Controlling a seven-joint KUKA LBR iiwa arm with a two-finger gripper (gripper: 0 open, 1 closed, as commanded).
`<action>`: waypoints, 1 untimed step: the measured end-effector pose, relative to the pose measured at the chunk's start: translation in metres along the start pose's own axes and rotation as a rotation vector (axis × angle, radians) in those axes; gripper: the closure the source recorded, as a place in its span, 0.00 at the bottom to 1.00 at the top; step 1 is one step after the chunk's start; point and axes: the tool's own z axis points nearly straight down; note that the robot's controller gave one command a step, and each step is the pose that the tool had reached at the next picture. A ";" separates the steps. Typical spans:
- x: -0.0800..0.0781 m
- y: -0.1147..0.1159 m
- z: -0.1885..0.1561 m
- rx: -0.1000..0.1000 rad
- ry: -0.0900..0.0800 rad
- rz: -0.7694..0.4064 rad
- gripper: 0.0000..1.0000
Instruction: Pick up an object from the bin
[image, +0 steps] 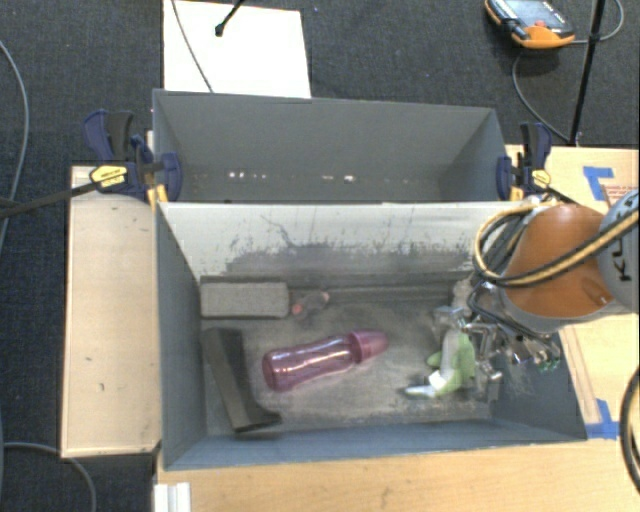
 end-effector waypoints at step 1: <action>-0.010 -0.009 -0.004 0.002 -0.004 -0.497 1.00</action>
Offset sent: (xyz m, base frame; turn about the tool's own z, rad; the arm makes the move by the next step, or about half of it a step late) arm 0.0000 0.0000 0.0000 0.0000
